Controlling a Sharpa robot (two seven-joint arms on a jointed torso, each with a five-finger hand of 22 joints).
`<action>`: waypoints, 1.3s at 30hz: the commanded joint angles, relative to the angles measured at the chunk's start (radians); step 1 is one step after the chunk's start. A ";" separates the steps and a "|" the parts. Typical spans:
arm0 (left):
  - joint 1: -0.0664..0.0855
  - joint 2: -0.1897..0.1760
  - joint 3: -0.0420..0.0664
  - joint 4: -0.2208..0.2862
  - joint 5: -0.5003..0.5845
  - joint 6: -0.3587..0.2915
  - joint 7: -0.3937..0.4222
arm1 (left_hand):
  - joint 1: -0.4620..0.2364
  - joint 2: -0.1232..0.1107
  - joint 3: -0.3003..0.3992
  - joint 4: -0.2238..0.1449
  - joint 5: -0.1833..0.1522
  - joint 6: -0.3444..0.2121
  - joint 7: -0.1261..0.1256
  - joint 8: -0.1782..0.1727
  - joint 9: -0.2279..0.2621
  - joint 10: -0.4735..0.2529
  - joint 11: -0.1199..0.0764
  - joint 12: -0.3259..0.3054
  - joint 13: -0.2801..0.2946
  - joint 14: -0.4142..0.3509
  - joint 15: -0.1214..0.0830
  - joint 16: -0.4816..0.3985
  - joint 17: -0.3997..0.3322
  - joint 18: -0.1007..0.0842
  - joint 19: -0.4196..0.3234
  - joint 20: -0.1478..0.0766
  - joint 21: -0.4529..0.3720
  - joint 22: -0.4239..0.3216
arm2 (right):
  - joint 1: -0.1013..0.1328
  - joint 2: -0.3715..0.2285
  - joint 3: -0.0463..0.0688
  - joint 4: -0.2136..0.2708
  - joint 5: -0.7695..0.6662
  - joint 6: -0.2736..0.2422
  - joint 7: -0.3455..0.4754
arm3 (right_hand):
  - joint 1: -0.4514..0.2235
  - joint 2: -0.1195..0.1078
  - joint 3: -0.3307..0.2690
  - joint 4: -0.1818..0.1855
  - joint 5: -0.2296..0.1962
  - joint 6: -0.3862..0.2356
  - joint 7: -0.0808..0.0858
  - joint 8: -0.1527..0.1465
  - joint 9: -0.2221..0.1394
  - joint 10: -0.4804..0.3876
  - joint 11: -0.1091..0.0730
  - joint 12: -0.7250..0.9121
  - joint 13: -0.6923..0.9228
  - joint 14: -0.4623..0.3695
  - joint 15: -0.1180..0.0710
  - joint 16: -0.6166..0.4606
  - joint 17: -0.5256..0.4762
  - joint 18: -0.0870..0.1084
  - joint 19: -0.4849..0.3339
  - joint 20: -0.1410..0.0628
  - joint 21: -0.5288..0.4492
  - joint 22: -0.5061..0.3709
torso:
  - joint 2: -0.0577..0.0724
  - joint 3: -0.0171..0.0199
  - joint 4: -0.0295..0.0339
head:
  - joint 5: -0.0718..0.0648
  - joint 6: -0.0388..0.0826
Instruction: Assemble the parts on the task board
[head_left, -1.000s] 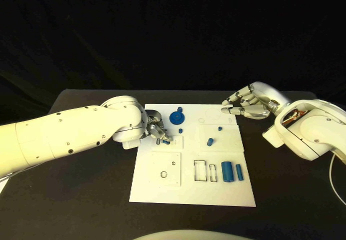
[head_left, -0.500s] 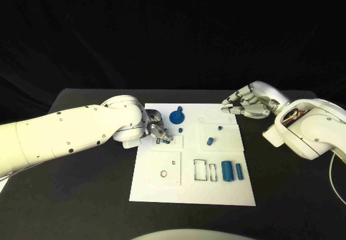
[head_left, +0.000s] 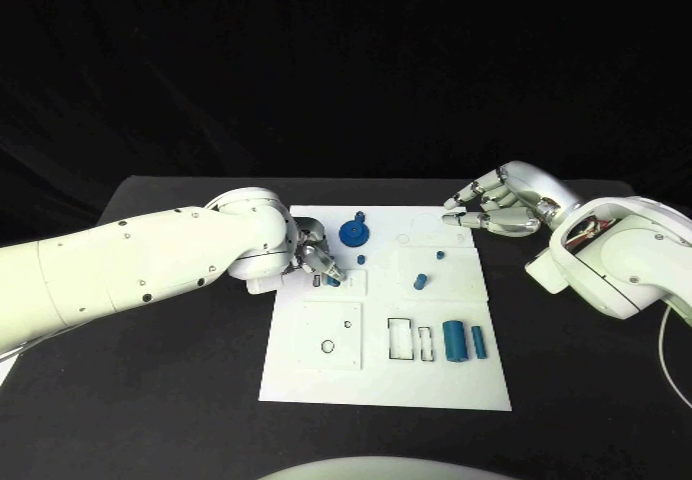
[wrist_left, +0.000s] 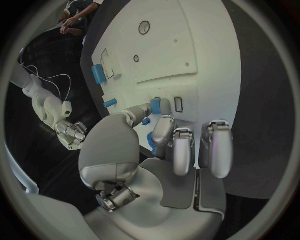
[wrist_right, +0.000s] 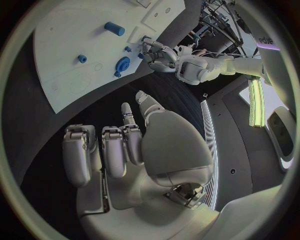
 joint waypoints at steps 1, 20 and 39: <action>-0.005 0.006 -0.004 -0.005 0.001 0.048 -0.092 | -0.009 0.006 -0.012 0.004 0.006 0.035 -0.026 -0.008 -0.003 0.002 0.001 0.000 0.001 0.107 -0.006 0.003 0.263 -0.003 0.066 -0.007 0.002 0.190 | 0.000 0.001 0.000 0.003 -0.009 0.006 0.011 | 0.002 0.006 0.000 0.002 0.007 -0.006 0.001 -0.006 0.000 0.043 0.000 -0.002 0.193 0.087 -0.001 -0.004 0.189 -0.005 0.030 -0.002 -0.006 0.122 | 0.000 0.0007 -0.0011 | 0.001 0.000; -0.005 0.026 -0.004 -0.027 0.001 0.075 -0.096 | -0.018 0.036 -0.023 0.013 0.010 0.046 -0.029 -0.015 -0.014 0.006 -0.001 0.004 0.009 0.107 -0.007 0.003 0.263 -0.004 0.068 -0.007 0.006 0.195 | 0.000 -0.003 0.000 0.006 -0.009 0.012 0.010 | -0.001 0.006 -0.002 0.006 0.010 -0.006 0.001 -0.006 0.000 0.043 0.000 -0.002 0.193 0.087 -0.001 -0.004 0.189 -0.005 0.030 -0.002 -0.007 0.121 | 0.001 -0.0009 0.0012 | -0.002 -0.003; -0.005 0.034 -0.004 -0.035 0.001 0.080 -0.103 | -0.073 0.026 -0.108 0.035 0.005 0.072 -0.031 -0.025 -0.041 0.016 -0.003 0.011 0.022 0.107 -0.009 0.003 0.263 -0.006 0.072 -0.008 0.010 0.203 | 0.000 -0.005 0.000 0.008 -0.009 0.008 0.010 | -0.020 0.005 -0.017 0.025 -0.017 -0.006 0.001 -0.005 0.001 0.045 0.001 0.000 0.194 0.088 -0.001 -0.004 0.190 -0.006 0.031 -0.001 -0.006 0.123 | 0.000 -0.0013 0.0018 | -0.004 -0.005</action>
